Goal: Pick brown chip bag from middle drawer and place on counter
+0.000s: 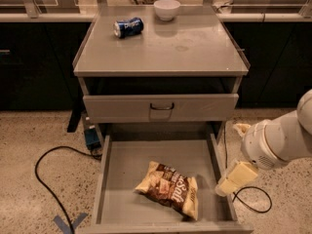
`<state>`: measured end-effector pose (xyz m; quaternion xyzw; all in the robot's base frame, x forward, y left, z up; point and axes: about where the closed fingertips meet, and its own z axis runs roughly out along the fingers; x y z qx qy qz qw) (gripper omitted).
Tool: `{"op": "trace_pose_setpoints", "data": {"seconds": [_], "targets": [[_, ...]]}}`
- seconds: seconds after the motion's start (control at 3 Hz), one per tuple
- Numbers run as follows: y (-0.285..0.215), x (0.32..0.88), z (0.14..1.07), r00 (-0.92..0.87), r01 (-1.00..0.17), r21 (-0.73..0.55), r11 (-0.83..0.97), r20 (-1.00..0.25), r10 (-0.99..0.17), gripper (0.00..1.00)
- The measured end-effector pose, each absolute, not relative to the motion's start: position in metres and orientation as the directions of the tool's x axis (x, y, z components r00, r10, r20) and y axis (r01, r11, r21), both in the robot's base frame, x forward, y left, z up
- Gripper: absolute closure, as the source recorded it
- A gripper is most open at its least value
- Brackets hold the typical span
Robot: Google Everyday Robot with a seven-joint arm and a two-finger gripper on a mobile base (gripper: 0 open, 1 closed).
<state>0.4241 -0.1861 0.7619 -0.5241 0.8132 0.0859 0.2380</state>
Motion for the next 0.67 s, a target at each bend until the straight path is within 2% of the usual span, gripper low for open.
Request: {"op": "trace_pose_setpoints", "data": {"seconds": [0.67], "targets": [[-0.127, 0.443, 0.692, -0.318, -0.896, -0.097, 0.434, -0.543, -0.777, 0.0]]}}
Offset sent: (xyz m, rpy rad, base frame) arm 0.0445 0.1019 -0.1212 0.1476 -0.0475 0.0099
